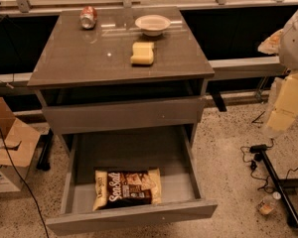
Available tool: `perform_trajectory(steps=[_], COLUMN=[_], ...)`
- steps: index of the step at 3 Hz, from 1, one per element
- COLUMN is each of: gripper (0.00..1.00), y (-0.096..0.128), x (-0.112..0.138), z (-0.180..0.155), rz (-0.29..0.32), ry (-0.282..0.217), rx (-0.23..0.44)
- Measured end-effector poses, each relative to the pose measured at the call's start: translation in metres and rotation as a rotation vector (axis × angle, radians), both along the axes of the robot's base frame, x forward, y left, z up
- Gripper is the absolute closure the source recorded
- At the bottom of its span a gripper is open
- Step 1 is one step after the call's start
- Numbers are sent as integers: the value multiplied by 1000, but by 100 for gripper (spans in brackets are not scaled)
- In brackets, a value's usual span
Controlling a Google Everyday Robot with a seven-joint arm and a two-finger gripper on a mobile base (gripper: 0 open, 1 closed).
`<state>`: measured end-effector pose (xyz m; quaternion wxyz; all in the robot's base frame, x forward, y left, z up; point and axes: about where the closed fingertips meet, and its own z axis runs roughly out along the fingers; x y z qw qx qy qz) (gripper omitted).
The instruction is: Pick brown chip bag from middle drawer and place on counter
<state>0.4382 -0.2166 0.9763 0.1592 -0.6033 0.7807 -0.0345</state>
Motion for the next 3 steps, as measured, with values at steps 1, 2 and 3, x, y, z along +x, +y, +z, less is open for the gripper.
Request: perform_trajectory(steps=[1,2,3], gripper=[0,0,0], y=[1,30,64], x=[0,2,1], z=[0,-17,-49], rz=[0,42,79], ry=[-3,10,49], rx=[2,60,169])
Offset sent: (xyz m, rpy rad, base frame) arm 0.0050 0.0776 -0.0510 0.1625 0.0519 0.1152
